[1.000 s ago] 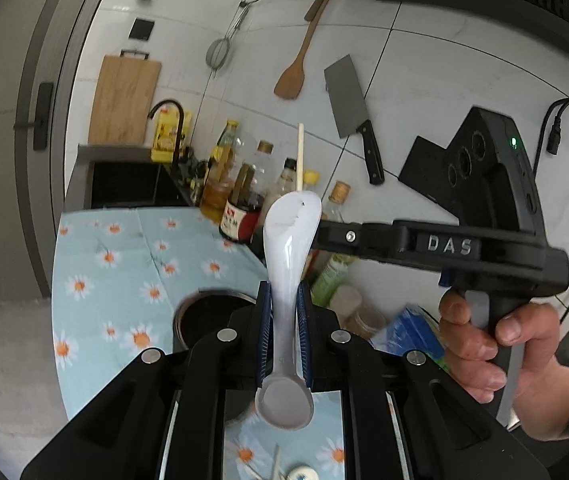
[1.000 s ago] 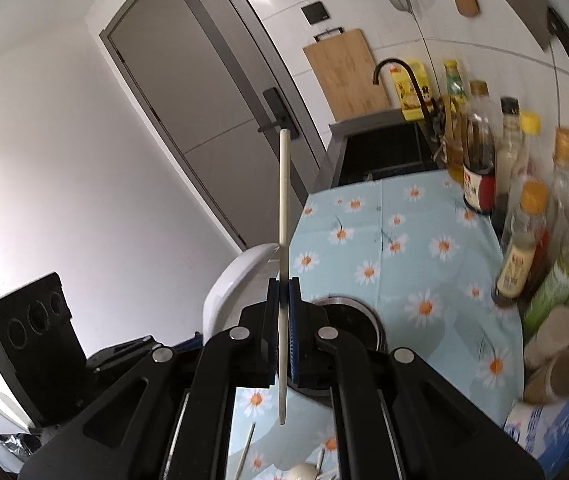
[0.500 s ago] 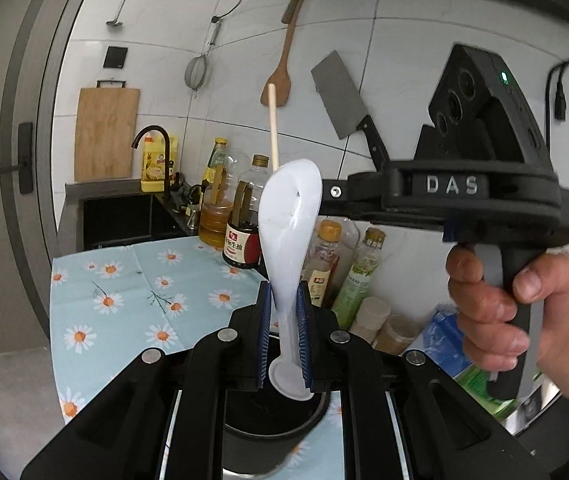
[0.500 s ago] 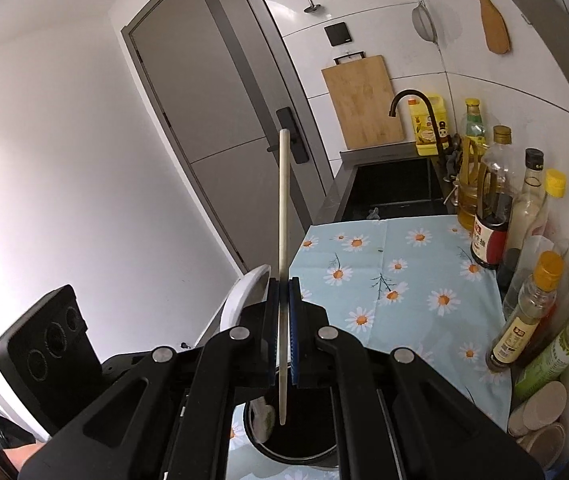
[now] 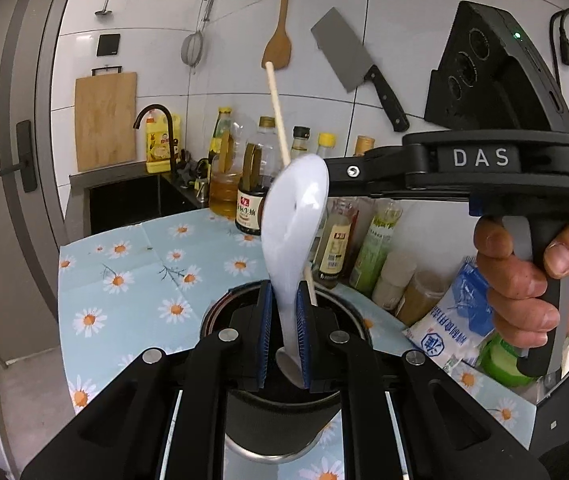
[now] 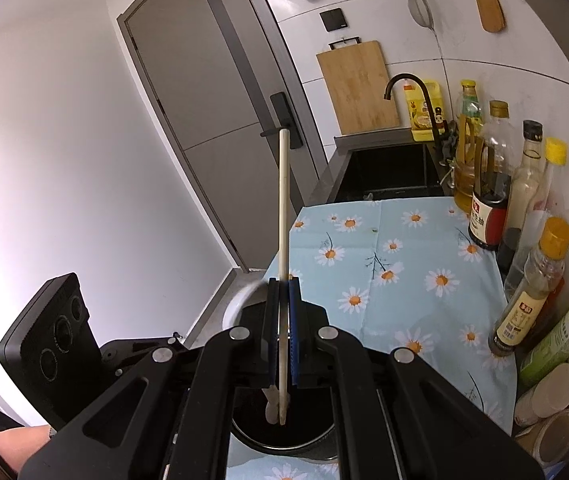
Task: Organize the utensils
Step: 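Open the right gripper to drop the chopstick while the left releases the spoon into the holder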
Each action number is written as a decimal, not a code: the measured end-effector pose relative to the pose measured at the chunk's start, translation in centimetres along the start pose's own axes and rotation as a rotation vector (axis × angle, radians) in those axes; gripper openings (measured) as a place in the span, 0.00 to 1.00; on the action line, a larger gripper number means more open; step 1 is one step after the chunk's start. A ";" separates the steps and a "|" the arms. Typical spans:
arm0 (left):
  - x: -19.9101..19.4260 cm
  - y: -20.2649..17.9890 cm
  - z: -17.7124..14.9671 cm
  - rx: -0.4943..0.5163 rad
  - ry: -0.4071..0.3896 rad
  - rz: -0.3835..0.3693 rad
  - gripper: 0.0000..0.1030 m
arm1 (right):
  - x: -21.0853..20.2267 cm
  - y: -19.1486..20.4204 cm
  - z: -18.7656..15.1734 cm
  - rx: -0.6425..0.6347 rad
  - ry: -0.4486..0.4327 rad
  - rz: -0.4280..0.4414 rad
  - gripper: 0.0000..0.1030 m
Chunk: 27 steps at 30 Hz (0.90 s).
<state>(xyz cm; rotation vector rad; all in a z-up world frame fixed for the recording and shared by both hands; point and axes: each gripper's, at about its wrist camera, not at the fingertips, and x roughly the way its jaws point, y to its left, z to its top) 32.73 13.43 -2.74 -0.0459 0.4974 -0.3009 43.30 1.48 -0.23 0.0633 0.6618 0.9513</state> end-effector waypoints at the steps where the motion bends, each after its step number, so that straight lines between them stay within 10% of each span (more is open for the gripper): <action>1: 0.1 0.1 -0.1 -0.009 0.007 -0.004 0.11 | 0.0 -0.1 -0.1 0.003 0.003 0.000 0.06; 10: -0.4 0.2 -0.5 -0.047 0.025 0.011 0.28 | 0.1 -0.2 -1.3 0.019 0.029 -0.001 0.08; 27: -2.9 -0.9 0.5 -0.064 -0.009 0.029 0.28 | -3.1 0.3 -1.1 0.050 -0.006 0.021 0.08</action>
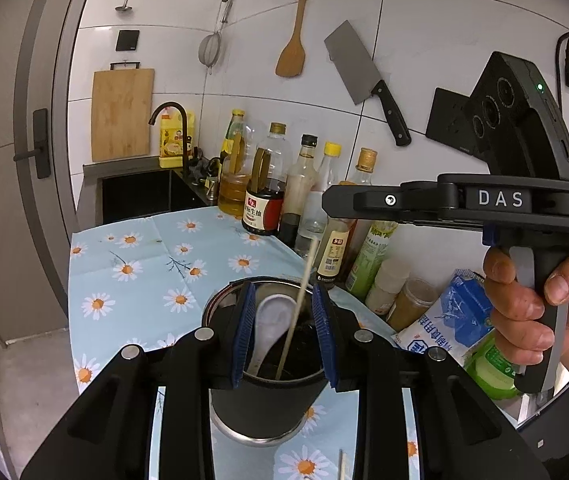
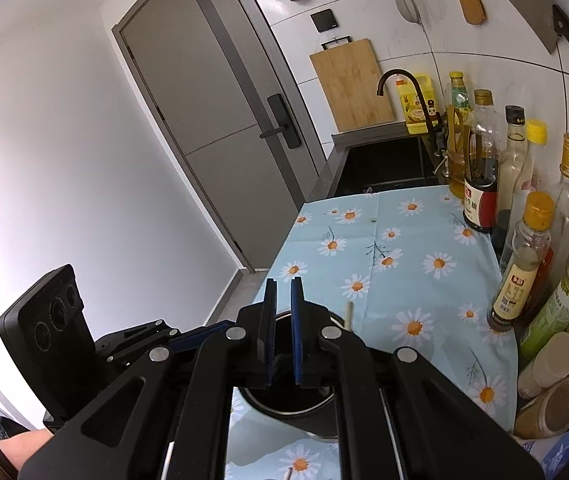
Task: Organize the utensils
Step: 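Open the right gripper to drop the chopstick while the left releases the spoon into the holder, then grasp another wooden chopstick with the right gripper while the left gripper returns to the table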
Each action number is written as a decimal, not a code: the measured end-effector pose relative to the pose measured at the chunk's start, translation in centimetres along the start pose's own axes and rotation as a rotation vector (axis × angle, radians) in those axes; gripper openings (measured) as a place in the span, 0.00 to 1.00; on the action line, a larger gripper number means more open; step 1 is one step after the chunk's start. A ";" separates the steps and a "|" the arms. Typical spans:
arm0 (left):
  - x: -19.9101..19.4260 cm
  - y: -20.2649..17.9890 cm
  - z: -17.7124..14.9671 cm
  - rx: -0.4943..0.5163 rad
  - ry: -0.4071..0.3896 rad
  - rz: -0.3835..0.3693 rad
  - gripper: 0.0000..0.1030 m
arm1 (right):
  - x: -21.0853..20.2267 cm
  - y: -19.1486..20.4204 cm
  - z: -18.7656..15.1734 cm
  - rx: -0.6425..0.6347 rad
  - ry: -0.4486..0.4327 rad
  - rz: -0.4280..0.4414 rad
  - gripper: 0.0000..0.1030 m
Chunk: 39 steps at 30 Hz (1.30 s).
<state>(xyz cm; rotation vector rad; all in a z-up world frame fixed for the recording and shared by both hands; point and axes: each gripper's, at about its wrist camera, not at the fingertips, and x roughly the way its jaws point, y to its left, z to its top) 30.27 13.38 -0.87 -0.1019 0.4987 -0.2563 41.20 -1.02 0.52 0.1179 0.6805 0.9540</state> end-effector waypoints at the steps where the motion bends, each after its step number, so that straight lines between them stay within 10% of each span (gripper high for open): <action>1: -0.3 0.0 0.0 -0.005 -0.001 -0.002 0.28 | -0.3 0.1 0.0 0.000 -0.003 -0.001 0.11; 17: -5.9 -2.3 -1.4 -0.094 0.030 0.055 0.28 | -5.9 2.2 -3.3 0.035 0.004 0.029 0.18; 39: -8.6 -0.3 -10.4 -0.271 0.251 0.109 0.28 | -5.7 0.5 -14.2 0.202 0.242 -0.013 0.24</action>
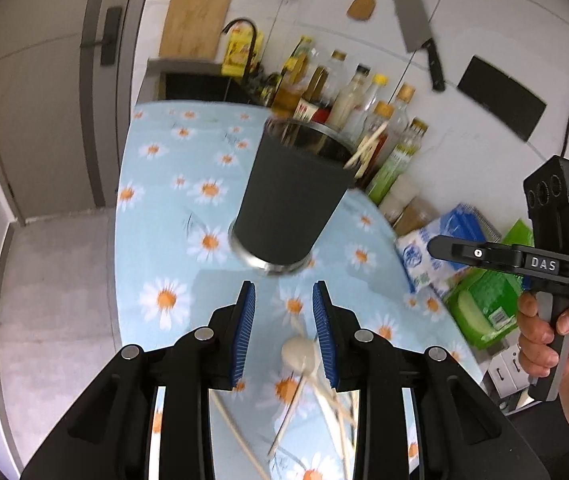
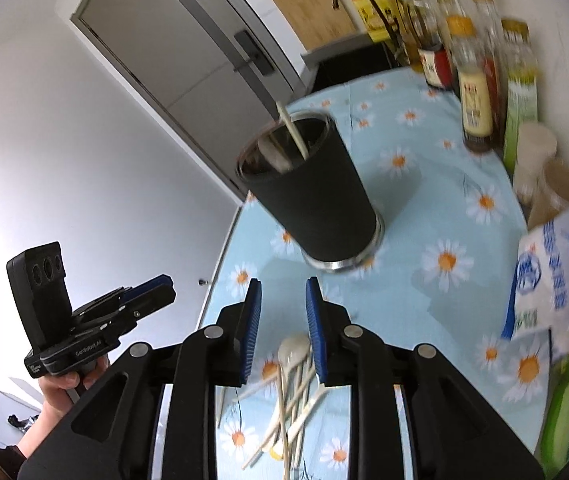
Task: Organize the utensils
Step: 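Grasp another wooden chopstick with the right gripper while the left gripper returns to the table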
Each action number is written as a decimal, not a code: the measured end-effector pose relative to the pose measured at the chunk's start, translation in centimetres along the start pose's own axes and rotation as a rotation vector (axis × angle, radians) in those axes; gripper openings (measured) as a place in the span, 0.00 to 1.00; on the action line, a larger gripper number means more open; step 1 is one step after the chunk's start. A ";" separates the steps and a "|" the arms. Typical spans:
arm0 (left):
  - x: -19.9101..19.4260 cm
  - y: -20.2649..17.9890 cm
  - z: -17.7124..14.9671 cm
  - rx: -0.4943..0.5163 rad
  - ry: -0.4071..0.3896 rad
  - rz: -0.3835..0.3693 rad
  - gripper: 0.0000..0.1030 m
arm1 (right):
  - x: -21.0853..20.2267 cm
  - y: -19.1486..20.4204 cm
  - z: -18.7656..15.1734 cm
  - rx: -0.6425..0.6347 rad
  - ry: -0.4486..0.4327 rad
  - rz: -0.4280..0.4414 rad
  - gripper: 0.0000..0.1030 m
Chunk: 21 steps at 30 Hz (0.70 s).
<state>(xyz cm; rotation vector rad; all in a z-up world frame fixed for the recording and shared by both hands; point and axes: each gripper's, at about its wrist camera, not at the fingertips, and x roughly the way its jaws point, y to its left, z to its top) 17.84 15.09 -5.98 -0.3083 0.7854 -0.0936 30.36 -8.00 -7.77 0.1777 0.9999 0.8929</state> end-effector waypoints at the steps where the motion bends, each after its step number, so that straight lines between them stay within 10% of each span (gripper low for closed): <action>1: 0.2 0.2 -0.4 -0.008 0.013 0.002 0.28 | 0.3 -0.1 -0.4 0.001 0.014 -0.004 0.24; 21: 3.0 3.5 -7.8 -0.153 0.186 0.090 0.28 | 7.3 2.8 -8.5 -0.221 0.351 -0.106 0.24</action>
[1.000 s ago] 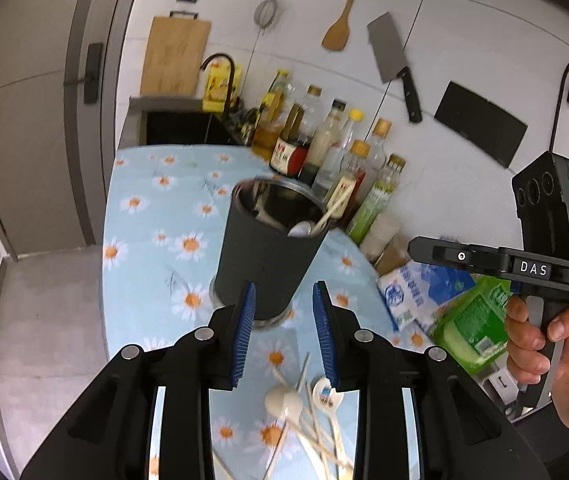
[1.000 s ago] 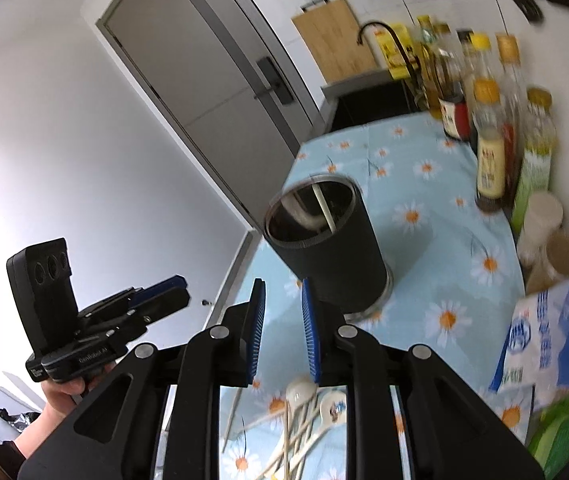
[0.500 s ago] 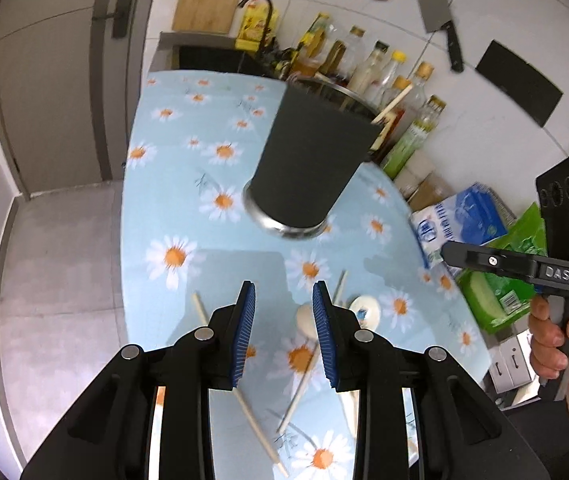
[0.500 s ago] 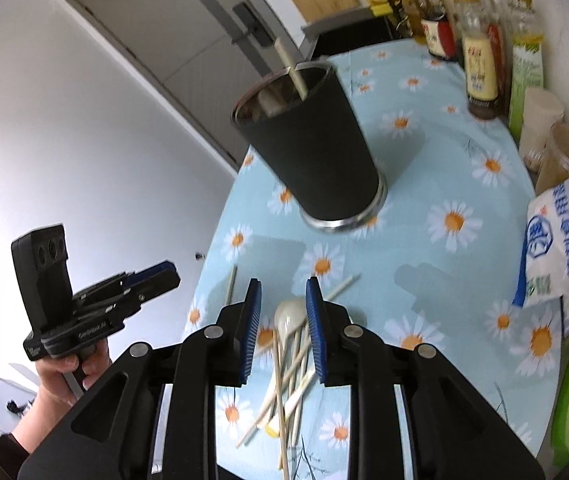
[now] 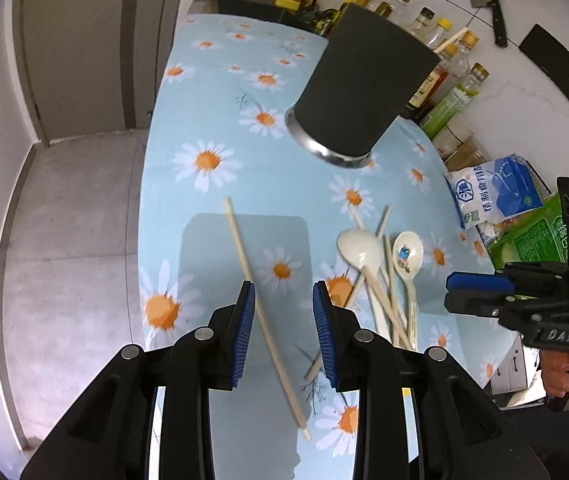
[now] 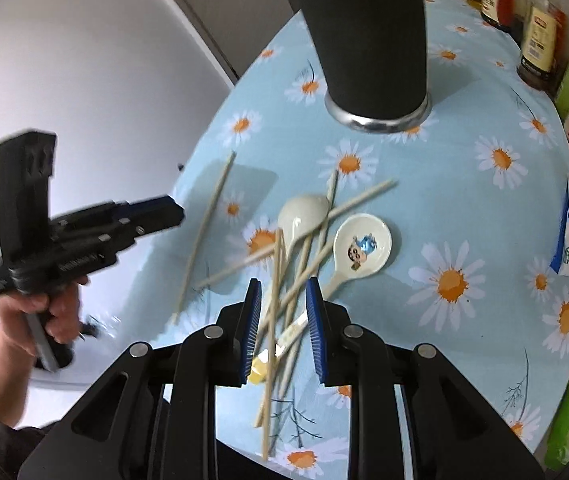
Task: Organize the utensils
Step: 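Grasp another wooden chopstick with the right gripper while the left gripper returns to the table, then grasp a lone wooden chopstick with the left gripper while the right holds its chopstick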
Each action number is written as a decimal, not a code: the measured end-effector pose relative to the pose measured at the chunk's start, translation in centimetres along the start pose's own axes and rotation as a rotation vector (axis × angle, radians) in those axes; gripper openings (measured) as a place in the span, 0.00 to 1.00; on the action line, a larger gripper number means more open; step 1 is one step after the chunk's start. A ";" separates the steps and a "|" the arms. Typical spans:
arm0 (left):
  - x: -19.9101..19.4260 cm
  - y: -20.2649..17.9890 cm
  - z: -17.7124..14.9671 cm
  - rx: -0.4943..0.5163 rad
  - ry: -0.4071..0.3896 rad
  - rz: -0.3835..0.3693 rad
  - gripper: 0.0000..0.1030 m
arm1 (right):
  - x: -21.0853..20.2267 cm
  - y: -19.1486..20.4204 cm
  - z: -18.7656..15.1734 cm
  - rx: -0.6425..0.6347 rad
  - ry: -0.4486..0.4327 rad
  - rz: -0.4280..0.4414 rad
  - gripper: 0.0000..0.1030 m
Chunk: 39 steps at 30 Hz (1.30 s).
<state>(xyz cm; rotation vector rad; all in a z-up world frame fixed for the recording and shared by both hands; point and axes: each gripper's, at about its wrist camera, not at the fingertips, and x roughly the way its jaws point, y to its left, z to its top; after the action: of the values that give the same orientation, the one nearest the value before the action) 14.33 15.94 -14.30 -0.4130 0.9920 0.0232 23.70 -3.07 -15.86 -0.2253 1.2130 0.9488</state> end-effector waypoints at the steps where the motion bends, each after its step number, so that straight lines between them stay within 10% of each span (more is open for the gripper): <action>1: 0.0 0.2 -0.3 -0.008 0.005 0.008 0.28 | 0.3 0.2 -0.1 -0.012 0.011 -0.009 0.24; 18: 0.4 1.7 -3.2 -0.071 0.031 0.016 0.28 | 5.6 3.4 -0.2 -0.208 0.243 -0.119 0.14; 39: 0.9 1.5 -2.6 -0.084 0.092 0.025 0.28 | 5.3 3.0 1.2 -0.130 0.255 -0.128 0.05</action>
<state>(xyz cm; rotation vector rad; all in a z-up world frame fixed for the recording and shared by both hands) 12.40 16.30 -16.73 -0.4819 1.0893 0.0688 22.55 2.20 -19.04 -0.5341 1.3527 0.9069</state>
